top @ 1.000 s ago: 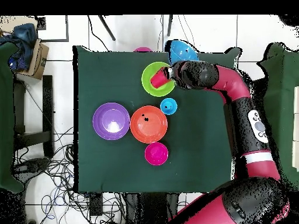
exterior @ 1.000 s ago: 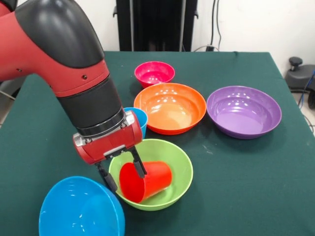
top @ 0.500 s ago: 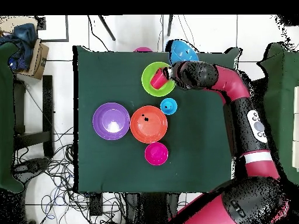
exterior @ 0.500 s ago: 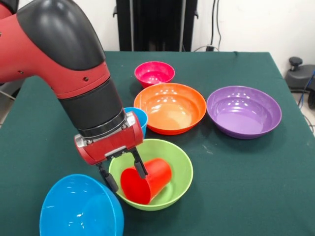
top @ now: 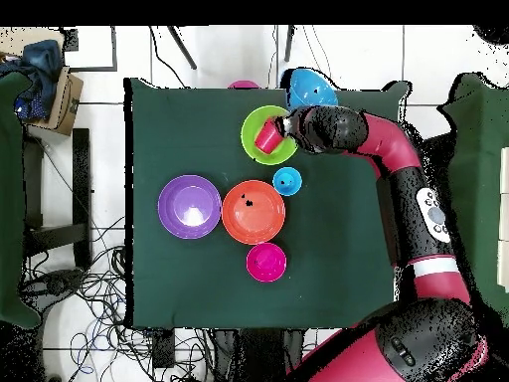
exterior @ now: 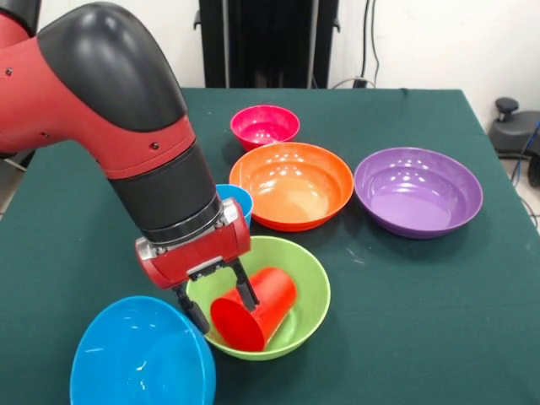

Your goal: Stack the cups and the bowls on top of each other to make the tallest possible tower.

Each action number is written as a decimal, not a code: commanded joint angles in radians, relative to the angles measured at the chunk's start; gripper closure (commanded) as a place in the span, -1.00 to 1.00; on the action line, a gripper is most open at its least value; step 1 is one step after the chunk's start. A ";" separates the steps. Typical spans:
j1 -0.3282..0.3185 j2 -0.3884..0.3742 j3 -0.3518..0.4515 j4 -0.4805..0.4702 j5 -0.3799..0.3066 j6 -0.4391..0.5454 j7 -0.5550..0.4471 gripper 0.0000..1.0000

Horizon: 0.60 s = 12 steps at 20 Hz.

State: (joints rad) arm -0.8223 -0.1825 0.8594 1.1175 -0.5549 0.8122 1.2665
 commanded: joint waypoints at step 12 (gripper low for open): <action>0.064 0.144 -0.058 -0.118 -0.111 -0.035 -0.262 -1.00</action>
State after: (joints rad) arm -0.8062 -0.1304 0.8655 1.0447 -0.5588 0.7916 1.2665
